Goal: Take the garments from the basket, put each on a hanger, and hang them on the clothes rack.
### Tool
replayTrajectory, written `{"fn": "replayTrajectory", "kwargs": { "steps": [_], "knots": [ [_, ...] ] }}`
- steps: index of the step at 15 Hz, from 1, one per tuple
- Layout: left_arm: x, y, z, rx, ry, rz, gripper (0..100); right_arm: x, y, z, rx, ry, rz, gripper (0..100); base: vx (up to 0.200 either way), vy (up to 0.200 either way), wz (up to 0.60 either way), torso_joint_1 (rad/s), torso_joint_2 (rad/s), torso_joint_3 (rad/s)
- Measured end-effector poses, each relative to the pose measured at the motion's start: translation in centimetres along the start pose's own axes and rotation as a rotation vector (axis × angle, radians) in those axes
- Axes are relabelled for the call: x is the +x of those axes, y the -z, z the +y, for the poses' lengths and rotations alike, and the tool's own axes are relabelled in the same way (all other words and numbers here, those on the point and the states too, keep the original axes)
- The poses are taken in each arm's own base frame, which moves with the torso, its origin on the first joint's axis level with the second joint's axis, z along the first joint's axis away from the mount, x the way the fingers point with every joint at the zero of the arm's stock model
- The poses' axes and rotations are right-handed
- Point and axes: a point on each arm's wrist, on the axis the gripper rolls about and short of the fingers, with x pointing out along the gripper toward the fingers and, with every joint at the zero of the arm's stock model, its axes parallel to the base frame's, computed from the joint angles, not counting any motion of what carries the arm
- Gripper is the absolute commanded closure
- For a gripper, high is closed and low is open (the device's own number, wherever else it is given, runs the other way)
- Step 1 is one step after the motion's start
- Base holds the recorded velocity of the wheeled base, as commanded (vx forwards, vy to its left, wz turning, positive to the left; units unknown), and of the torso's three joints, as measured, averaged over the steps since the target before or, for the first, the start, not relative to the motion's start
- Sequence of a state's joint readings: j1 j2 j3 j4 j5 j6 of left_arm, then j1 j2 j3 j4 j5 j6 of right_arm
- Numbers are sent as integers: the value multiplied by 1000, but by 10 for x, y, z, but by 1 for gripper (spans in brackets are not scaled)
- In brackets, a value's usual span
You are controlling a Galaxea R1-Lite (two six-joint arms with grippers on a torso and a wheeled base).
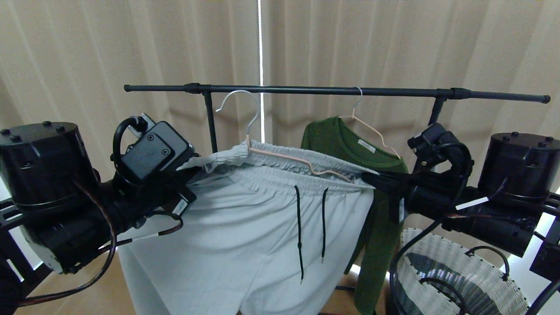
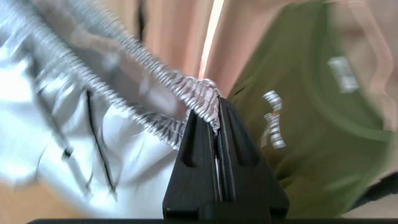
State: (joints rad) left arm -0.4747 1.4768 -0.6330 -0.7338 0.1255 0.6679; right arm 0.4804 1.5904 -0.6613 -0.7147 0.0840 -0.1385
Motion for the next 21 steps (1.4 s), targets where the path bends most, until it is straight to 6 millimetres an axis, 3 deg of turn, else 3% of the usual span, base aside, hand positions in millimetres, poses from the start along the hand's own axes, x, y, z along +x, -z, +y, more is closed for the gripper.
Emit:
{"fn": "replayTrajectory", "kwargs": {
  "steps": [3,4,12,16,21],
  "knots": [
    [-1,-4,-5,-74,-4,1,100,-7,-7,9,-43,-37,19,100,0,0,0,0,0,0],
    [-1,-5,-6,-81,0,-2,100,-9,-10,10,-62,-40,14,0,0,0,0,0,0,0],
    [1,-5,-13,-110,29,0,100,-23,-26,12,-138,-44,-36,0,0,0,0,0,0,0],
    [0,-9,-19,-173,48,-24,100,-24,-26,15,-267,-51,-47,0,0,0,0,0,0,0],
    [-3,-5,-35,-173,70,-69,100,-20,-31,27,-291,-93,-67,0,0,0,0,0,0,0]
  ]
}}
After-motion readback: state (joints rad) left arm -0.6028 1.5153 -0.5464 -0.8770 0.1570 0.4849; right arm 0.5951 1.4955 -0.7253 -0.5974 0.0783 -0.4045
